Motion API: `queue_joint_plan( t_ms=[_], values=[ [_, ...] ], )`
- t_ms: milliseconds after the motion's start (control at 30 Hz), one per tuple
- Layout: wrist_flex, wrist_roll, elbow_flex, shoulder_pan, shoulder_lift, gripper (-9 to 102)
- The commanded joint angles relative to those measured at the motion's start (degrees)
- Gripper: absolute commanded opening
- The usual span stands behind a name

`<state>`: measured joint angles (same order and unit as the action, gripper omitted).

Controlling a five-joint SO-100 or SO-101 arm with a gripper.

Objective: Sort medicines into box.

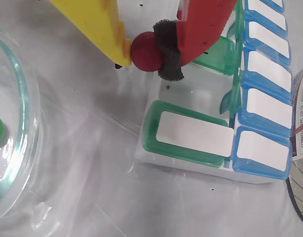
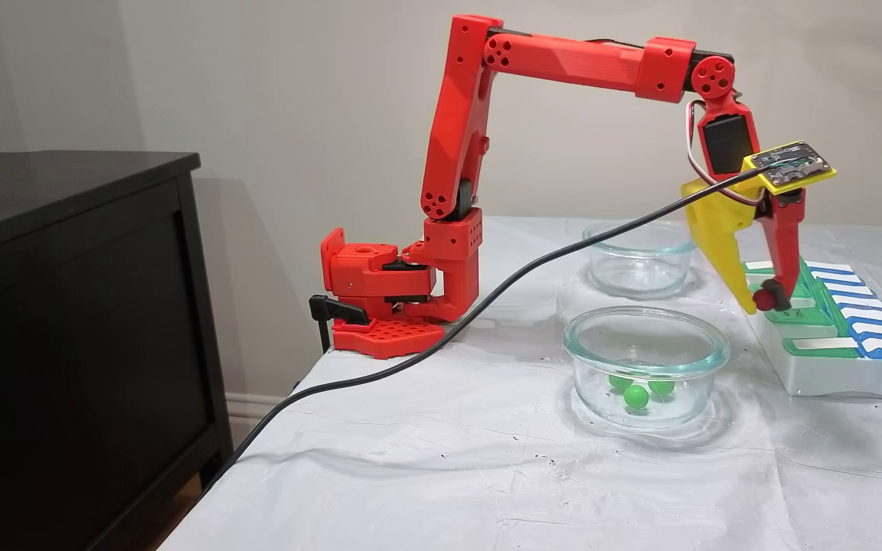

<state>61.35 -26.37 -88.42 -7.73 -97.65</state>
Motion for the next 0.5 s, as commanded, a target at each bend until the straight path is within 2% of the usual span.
queue_joint_plan(
  t_ms=[0, 300, 467],
  values=[
    [-2.72, 0.09, 6.77, 0.44, 0.35, 0],
    [-4.31, -0.53, 11.87, 1.14, 5.8, 0],
    [-9.4, -0.09, 7.82, 1.49, 3.16, 3]
  ],
)
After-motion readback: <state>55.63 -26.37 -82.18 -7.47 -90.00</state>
